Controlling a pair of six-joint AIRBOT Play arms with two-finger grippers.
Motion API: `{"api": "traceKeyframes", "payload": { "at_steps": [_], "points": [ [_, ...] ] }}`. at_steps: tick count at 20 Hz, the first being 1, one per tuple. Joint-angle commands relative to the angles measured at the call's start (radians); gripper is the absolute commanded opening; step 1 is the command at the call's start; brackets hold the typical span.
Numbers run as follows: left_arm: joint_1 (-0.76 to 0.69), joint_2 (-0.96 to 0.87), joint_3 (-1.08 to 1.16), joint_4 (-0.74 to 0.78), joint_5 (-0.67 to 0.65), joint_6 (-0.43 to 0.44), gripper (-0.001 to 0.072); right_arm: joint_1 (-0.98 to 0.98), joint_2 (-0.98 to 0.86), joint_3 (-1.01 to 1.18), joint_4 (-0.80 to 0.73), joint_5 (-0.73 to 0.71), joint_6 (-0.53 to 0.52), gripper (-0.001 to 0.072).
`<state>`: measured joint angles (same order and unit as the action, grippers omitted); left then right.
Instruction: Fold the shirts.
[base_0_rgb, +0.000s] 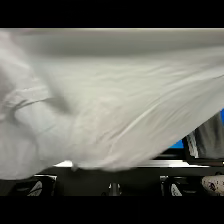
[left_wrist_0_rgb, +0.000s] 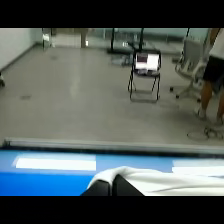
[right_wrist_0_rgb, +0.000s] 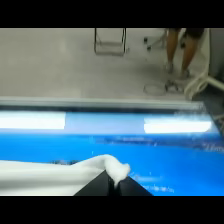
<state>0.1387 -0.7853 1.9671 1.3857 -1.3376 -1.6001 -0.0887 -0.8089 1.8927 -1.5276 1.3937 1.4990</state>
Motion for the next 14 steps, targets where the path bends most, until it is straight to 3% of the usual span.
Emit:
{"api": "traceKeyframes", "payload": {
  "at_steps": [1,3,7,10,14],
  "points": [
    [0.001,-0.119,-0.180,-0.031,-0.068,0.056,0.0021,-0.001,-0.207,-0.037,-0.002,0.218,0.013,0.0019],
    [0.001,-0.220,-0.340,-0.063,-0.047,0.091,0.0021,0.000,-0.370,-0.129,0.009,0.239,0.030,0.0018],
    [-0.003,-0.455,-0.602,-0.144,0.190,0.113,0.0021,0.000,-0.699,-0.277,0.026,0.096,0.052,0.0019],
    [-0.003,-0.668,-0.623,-0.272,0.332,0.127,0.0022,0.000,-0.873,-0.277,0.116,-0.075,0.053,0.0020],
    [-0.003,-0.833,-0.568,-0.480,0.450,0.259,0.0023,0.000,-0.909,-0.274,0.160,-0.332,0.058,0.0020]
  ]
}}
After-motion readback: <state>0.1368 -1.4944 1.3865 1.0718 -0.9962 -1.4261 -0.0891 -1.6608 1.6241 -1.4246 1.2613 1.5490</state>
